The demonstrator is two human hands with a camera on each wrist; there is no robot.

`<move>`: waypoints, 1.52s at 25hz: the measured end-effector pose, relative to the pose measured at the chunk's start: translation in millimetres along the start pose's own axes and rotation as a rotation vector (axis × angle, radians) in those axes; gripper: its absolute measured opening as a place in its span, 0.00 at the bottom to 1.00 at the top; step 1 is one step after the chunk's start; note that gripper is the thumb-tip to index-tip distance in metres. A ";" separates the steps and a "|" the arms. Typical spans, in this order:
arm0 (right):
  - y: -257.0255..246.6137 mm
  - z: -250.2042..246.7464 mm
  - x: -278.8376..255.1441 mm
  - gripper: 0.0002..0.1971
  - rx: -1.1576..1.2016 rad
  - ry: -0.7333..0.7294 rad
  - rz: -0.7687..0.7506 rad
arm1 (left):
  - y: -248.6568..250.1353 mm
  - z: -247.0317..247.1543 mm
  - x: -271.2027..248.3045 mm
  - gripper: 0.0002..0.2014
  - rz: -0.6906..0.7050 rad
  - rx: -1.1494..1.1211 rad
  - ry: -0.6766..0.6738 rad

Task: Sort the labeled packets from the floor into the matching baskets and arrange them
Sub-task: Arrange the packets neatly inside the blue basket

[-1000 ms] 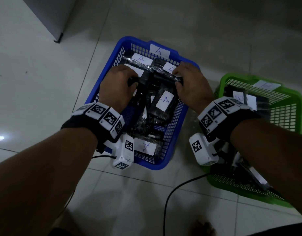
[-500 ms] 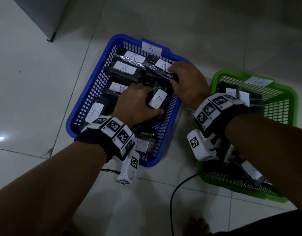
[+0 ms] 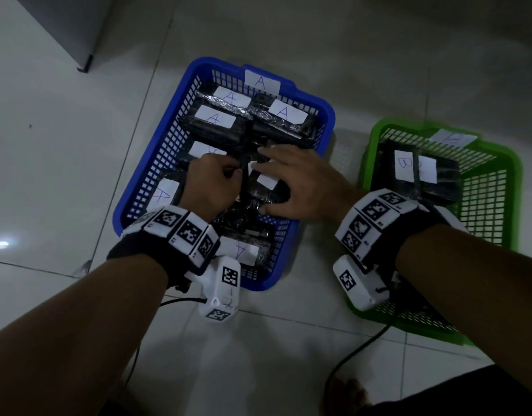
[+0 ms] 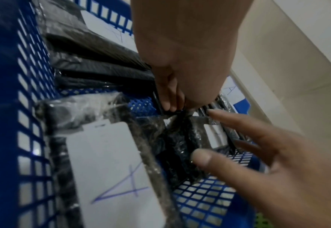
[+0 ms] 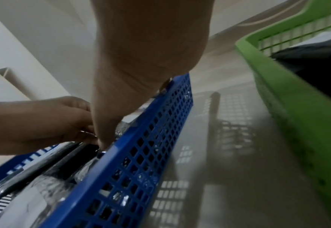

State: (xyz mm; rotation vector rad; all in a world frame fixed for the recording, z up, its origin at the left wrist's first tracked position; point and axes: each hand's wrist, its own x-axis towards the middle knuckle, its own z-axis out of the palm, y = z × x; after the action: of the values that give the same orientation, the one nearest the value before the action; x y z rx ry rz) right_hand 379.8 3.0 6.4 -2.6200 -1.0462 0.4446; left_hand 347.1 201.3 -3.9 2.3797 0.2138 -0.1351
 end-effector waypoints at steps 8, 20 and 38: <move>2.4 -6.1 -3.0 0.38 0.080 -0.029 -0.022 | -4.7 6.4 8.8 0.13 -0.096 -0.211 -0.092; 0.7 1.3 -17.1 0.37 0.085 0.021 0.077 | 2.0 8.9 5.9 0.19 -0.025 -0.269 -0.283; -8.7 18.1 -11.3 0.29 0.033 0.116 0.037 | -22.1 -6.2 -5.1 0.10 -0.218 -0.090 -0.318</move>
State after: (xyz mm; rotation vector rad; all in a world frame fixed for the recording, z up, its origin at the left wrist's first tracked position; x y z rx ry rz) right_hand 359.7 3.8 -4.9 -2.6051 -0.9467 0.3109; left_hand 338.1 220.8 -13.3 2.2030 0.3188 -0.5896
